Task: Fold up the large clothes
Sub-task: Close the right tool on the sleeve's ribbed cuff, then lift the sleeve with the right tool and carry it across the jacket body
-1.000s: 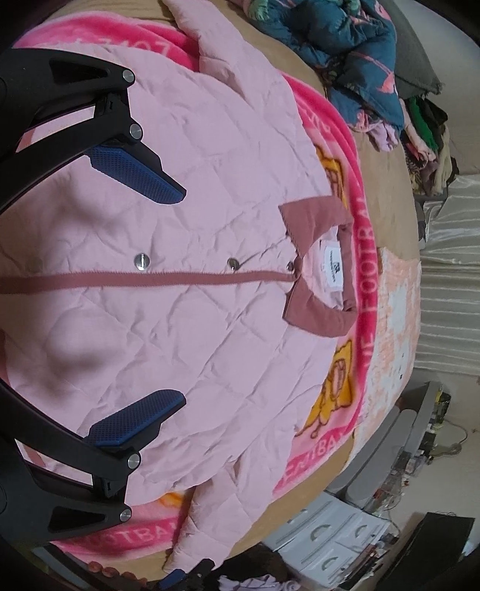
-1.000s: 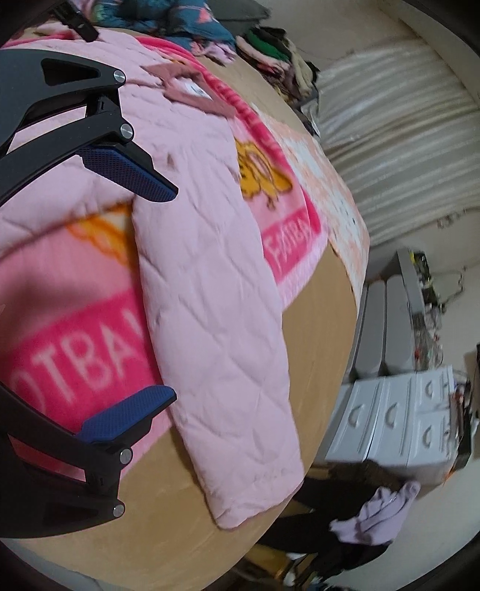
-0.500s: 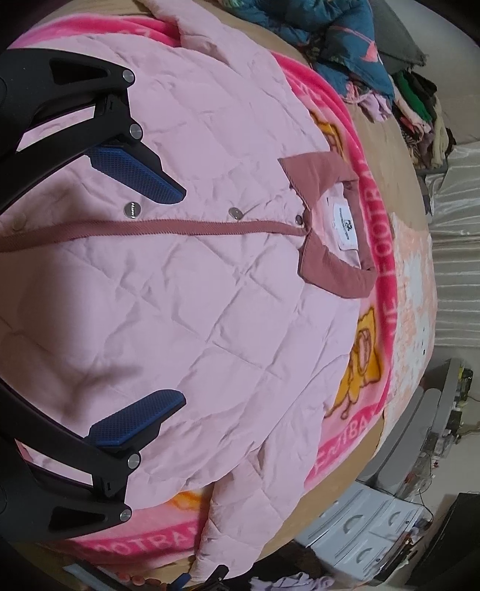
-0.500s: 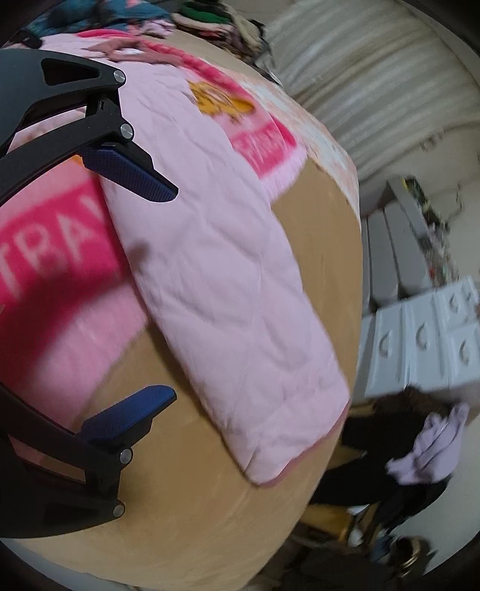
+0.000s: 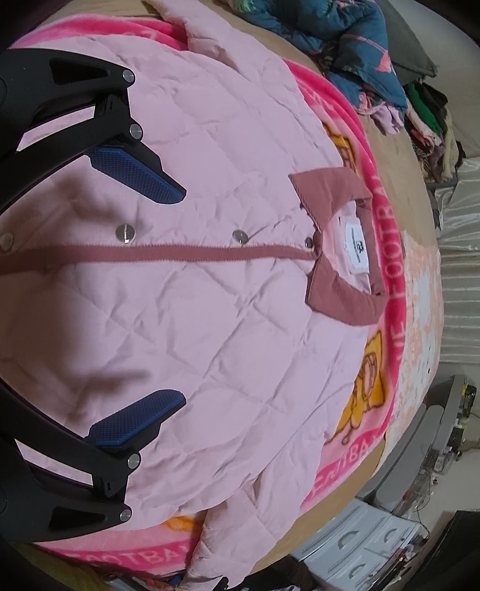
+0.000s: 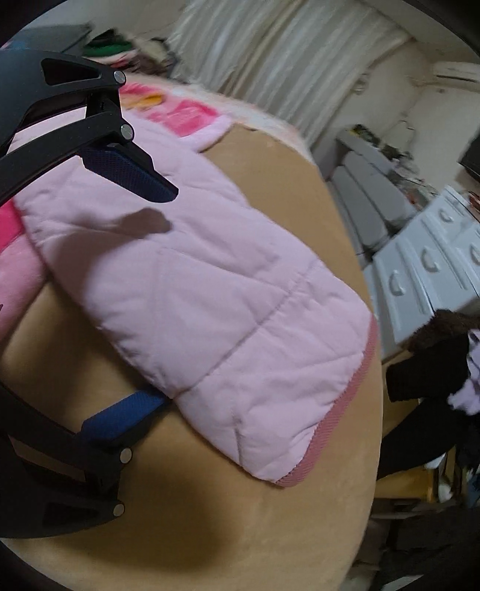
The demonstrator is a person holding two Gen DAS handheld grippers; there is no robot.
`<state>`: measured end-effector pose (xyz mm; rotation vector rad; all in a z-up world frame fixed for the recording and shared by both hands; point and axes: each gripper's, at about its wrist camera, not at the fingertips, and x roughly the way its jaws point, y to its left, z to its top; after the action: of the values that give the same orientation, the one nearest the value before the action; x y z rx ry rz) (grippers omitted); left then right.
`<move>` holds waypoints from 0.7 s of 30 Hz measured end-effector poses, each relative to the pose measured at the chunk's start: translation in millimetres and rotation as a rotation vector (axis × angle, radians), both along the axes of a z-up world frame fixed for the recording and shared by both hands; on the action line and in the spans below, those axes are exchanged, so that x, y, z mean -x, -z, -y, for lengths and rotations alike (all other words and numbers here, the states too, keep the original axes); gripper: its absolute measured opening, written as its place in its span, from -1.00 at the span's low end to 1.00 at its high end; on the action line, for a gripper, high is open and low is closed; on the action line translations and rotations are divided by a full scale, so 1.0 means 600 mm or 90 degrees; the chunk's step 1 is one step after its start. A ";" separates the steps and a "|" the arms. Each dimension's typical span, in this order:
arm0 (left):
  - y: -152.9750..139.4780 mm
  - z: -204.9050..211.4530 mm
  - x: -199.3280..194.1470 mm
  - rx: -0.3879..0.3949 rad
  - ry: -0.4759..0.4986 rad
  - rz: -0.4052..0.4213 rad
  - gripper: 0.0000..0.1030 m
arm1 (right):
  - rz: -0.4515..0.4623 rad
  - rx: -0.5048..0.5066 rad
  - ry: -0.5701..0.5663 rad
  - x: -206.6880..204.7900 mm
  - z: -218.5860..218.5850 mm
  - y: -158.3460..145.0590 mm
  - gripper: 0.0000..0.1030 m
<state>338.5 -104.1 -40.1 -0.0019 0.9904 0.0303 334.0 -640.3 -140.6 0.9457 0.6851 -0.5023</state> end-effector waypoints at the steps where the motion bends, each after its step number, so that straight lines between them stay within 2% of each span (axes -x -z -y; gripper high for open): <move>1: -0.002 -0.006 -0.001 0.000 -0.004 0.001 0.83 | 0.007 -0.001 0.005 -0.001 0.004 0.002 0.66; 2: -0.004 -0.012 -0.002 0.000 -0.006 0.002 0.83 | 0.007 0.005 0.008 -0.002 0.007 0.002 0.27; 4: -0.012 -0.022 -0.001 -0.007 -0.011 0.008 0.83 | 0.024 0.009 -0.002 -0.004 0.013 0.001 0.02; 5: -0.017 -0.027 0.000 -0.010 -0.010 0.012 0.83 | 0.038 0.003 -0.014 -0.006 0.016 0.000 -0.33; 6: -0.021 -0.031 0.000 -0.012 -0.011 0.014 0.83 | 0.055 -0.004 -0.033 -0.010 0.014 -0.003 -0.38; 11: -0.050 -0.065 0.007 -0.012 -0.023 0.042 0.83 | 0.083 0.076 -0.073 -0.017 -0.009 -0.061 -0.57; 21: -0.080 -0.137 0.021 0.007 -0.052 0.057 0.83 | 0.146 0.194 -0.153 -0.039 -0.088 -0.186 -0.65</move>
<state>326.1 -21.6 7.8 -0.0531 0.9012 0.0984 357.2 -587.3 -28.8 0.6125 0.4886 -0.2693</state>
